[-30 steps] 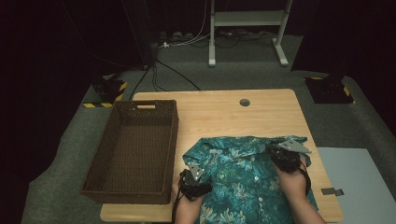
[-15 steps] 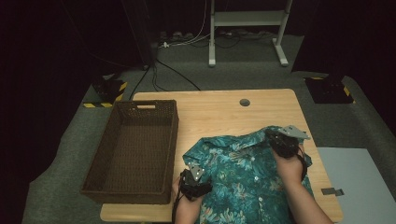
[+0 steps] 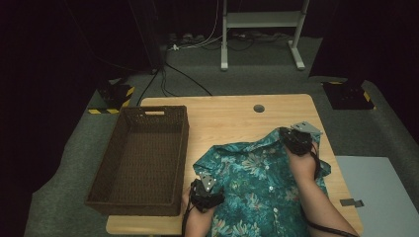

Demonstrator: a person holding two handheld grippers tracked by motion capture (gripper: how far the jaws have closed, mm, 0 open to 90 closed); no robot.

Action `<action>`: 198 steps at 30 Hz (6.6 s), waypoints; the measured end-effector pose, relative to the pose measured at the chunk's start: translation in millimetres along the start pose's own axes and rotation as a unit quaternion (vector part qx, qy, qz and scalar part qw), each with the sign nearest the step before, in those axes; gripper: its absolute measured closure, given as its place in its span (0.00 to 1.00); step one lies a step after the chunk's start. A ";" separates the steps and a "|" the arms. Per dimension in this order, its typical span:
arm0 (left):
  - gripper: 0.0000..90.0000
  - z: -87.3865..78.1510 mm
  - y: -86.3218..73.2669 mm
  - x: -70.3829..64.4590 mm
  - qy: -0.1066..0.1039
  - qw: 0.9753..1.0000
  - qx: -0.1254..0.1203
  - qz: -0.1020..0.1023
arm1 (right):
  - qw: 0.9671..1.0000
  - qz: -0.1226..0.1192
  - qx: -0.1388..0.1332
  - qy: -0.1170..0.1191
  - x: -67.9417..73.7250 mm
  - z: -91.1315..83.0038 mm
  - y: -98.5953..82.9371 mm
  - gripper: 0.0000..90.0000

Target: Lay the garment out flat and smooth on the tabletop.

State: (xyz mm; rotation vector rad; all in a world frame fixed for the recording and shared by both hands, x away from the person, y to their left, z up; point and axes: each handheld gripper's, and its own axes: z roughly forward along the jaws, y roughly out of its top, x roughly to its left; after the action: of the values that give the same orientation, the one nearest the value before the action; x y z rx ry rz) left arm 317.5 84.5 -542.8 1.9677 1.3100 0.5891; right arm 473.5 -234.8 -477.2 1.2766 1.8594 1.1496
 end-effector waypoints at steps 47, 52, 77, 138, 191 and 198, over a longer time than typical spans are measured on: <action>0.32 0.6 0.6 0.7 -0.002 1.000 0.000 0.002 | 1.000 -0.005 0.014 -0.001 -23.8 -13.1 -20.9 0.79; 0.32 0.9 0.8 0.9 -0.001 1.000 0.000 0.001 | 1.000 -0.007 0.019 0.002 -26.3 -25.5 -33.1 0.79; 0.32 0.8 0.7 0.7 -0.001 1.000 -0.002 0.001 | 0.998 -0.023 0.056 0.007 -33.6 -67.8 -77.9 0.79; 0.29 2.6 2.4 0.5 -0.001 1.000 0.002 0.000 | 0.989 0.031 0.140 -0.044 -97.8 -49.9 -88.5 0.59; 0.26 53.7 76.6 -11.9 -0.045 0.999 -0.002 0.028 | 0.992 -0.019 0.125 0.026 -31.9 -107.4 -122.4 0.50; 0.25 71.8 84.3 -8.9 -0.050 0.999 0.010 0.019 | 0.992 -0.020 0.124 0.028 -32.5 -107.6 -122.5 0.50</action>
State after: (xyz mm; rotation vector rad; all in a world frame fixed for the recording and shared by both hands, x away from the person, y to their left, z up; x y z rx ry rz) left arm 415.1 33.9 -526.5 2.0164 1.2244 0.4896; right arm 344.3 -319.2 -539.0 1.3450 2.1124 0.9635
